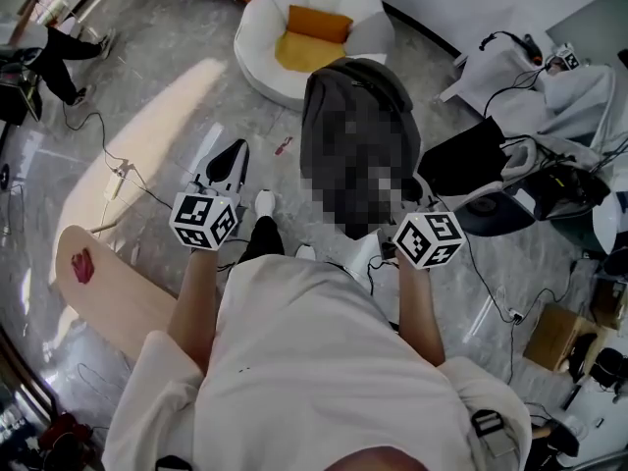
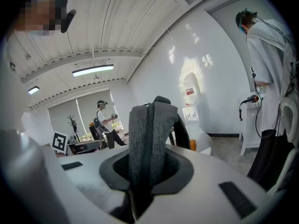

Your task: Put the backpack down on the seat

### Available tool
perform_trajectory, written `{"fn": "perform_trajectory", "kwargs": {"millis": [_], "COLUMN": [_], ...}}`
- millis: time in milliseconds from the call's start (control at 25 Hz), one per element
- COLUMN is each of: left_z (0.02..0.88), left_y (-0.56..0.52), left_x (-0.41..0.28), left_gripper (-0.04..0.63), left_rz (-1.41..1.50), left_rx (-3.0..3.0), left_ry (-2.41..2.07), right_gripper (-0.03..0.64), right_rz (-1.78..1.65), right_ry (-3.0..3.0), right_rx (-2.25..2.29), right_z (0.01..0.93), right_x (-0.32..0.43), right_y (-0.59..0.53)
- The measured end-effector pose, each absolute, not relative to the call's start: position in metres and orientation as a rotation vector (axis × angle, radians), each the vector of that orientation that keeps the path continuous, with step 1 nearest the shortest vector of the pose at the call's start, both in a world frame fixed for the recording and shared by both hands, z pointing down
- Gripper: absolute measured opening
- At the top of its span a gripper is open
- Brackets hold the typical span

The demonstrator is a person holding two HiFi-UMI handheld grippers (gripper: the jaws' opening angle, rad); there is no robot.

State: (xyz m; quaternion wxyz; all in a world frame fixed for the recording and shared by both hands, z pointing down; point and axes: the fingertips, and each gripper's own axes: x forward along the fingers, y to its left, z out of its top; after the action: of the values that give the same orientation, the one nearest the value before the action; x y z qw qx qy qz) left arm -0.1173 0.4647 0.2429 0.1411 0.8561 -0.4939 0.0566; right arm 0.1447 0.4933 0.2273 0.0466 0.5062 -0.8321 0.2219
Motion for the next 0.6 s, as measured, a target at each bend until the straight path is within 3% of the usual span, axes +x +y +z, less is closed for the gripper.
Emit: {"fn": "perform_trajectory", "kwargs": {"millis": [600], "left_z": [0.236], "left_y": [0.333], "left_x": [-0.152], "left_gripper": [0.017], "left_rz": [0.166], "left_rx": [2.548], "left_ry": [-1.247], "right_gripper": [0.08], "right_rz": [0.7], "right_ry": [-2.495], "right_rx": [1.652], "right_z": [0.222], "right_x": [0.093], "right_y": [0.385]}}
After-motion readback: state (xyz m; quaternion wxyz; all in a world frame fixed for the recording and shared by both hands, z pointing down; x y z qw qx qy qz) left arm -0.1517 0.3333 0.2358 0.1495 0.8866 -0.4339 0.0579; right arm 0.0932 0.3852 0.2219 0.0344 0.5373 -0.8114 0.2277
